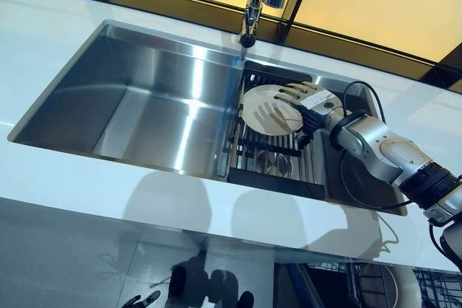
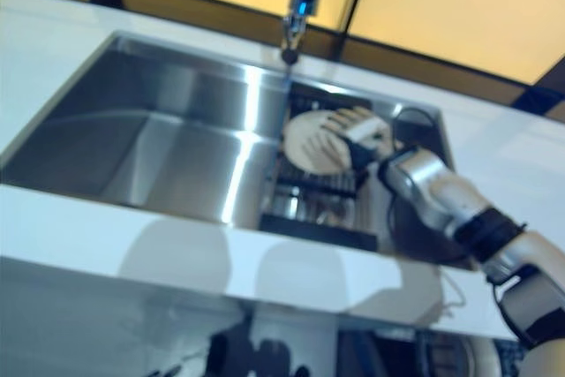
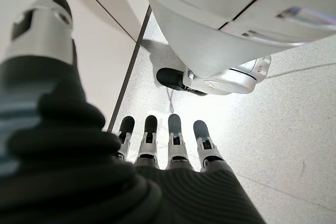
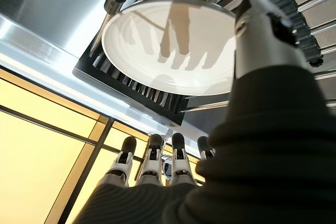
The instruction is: Take plates into dishwasher
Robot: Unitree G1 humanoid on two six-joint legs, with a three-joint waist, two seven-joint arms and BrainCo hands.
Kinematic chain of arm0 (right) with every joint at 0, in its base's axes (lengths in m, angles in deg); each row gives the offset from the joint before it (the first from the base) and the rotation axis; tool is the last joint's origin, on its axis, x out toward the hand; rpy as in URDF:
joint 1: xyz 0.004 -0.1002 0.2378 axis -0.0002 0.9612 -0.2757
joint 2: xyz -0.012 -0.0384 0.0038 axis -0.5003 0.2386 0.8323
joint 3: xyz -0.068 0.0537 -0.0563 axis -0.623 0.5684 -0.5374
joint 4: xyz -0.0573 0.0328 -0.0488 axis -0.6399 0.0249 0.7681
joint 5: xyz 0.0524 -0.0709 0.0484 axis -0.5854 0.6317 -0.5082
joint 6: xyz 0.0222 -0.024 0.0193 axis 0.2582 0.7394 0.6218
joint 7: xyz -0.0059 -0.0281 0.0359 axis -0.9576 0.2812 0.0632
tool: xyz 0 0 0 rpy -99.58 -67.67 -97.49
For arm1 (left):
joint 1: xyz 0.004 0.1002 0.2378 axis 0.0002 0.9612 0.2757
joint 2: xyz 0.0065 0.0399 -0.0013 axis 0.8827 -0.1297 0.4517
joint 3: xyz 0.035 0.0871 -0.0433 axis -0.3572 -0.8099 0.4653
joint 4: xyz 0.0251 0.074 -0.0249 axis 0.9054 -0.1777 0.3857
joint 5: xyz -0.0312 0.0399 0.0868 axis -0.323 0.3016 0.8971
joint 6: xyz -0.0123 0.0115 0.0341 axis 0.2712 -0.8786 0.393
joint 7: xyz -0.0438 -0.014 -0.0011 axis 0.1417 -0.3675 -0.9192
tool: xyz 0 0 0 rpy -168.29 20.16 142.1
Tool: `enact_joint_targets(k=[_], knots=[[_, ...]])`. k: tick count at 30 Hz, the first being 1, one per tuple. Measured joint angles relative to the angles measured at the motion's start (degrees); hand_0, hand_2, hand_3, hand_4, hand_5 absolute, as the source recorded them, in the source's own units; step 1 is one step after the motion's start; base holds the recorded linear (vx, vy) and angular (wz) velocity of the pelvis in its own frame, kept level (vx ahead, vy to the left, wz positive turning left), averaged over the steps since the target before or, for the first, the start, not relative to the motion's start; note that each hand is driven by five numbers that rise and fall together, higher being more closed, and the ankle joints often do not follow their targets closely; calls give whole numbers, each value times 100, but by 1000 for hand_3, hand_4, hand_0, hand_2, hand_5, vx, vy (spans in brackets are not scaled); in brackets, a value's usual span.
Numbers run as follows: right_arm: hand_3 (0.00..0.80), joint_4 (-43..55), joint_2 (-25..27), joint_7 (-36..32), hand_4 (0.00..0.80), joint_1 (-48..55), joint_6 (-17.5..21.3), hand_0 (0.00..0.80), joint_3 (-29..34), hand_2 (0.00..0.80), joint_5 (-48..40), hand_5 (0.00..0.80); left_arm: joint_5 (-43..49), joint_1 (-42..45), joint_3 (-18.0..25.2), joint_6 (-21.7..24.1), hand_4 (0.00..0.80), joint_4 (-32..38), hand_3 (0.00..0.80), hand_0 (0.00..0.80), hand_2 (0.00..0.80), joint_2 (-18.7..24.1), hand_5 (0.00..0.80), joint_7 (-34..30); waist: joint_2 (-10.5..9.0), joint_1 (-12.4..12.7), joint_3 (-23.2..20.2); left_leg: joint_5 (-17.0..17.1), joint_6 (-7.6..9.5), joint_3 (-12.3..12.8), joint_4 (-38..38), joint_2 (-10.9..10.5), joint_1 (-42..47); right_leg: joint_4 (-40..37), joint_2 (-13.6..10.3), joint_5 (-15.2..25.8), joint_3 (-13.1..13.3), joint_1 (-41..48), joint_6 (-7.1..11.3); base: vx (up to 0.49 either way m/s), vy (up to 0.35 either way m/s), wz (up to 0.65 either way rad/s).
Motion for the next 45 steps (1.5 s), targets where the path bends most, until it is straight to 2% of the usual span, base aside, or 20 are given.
enact_joint_targets(k=[7, 12, 17, 25, 30, 40, 41, 42, 43, 44, 45], knots=[[0, -76, -52, -18, 0, 1, -155, 0, -3, 0, 117, 0, -9, -40, -4, 3, 0, 9, 0, 0, 0, 0, 0, -2, 12, 2, 8, 4, 3, -2, 4, 1, -97, 0, 1, 4, 0, -95, 0, -32, 15, 0], [0, -98, -126, -26, 0, 0, -226, 0, -176, 0, 213, 0, -206, -66, -31, 11, 0, 131, 0, 0, 0, -1, 0, 2, 89, 23, 110, 15, 12, -7, 6, -10, -195, 1, -6, 7, -3, -185, 0, -42, 10, 1], [0, -169, -220, -123, 0, 0, -287, 0, -238, 0, 232, 0, -244, -203, -110, 12, 0, 172, 0, 0, 0, -5, 0, 0, 179, 73, 366, 24, 12, -16, 5, -13, -222, 1, -6, 7, -12, -207, 0, -24, 8, 0], [0, -361, -254, -69, 0, -37, -439, 0, -247, 0, 474, 0, -302, -275, -124, 57, 0, 179, 0, 0, 0, -3, 0, -11, 238, 173, 539, 28, 12, -26, 8, -16, -306, 1, -8, 7, -27, -283, 0, -4, 1, 0], [0, -410, -288, -61, 0, -104, -451, 0, -304, 0, 898, 0, -417, -279, -210, 83, 0, 213, 0, 0, 0, -2, 0, -16, 269, 171, 561, 44, 9, -43, 9, -17, -330, 0, -8, 10, -38, -298, 2, -43, 29, 1], [0, -709, -284, 3, 0, -373, -582, 0, -417, 0, 1124, 0, -452, -280, -230, 117, 0, 345, 0, 0, 0, -7, 0, -17, 290, 152, 574, 120, 12, -72, 37, -7, -518, 0, 1, 86, -47, -467, -6, -5, 3, 0], [107, -777, -282, 3, 107, -399, -605, 107, -437, 107, 1132, 107, -452, -281, -231, 117, 0, 361, 0, 0, 0, -8, 0, -16, 292, 150, 574, 129, 14, -73, 38, -8, -522, 0, 1, 97, -47, -471, -7, 0, 0, 0], [151, -811, -281, -3, 151, -411, -608, 151, -456, 151, 1151, 151, -453, -281, -234, 117, 0, 368, 0, 0, 0, -9, 0, -13, 295, 152, 575, 132, 17, -73, 38, -9, -522, 0, 0, 101, -47, -470, -7, 0, 0, 0], [442, -810, -279, 4, 442, -412, -608, 442, -466, 442, 1224, 442, -453, -281, -235, 117, 0, 369, 0, 0, 0, -9, 0, -11, 300, 149, 578, 137, 20, -73, 37, -8, -523, -1, -1, 106, -47, -472, -3, 0, 0, 0], [549, -809, -279, 22, 549, -416, -608, 549, -473, 549, 1238, 549, -454, -282, -235, 117, 0, 371, 0, 0, 0, -10, 0, -11, 309, 148, 583, 139, 21, -74, 37, -9, -523, -1, -3, 108, -46, -472, 0, 0, 0, 0], [784, -818, -280, 57, 784, -450, -609, 784, -496, 784, 1338, 784, -458, -282, -247, 116, 0, 378, 0, 0, 0, -13, 0, -11, 341, 149, 603, 150, 18, -77, 38, -10, -526, -1, -4, 113, -46, -474, 10, -25, 30, 0]])
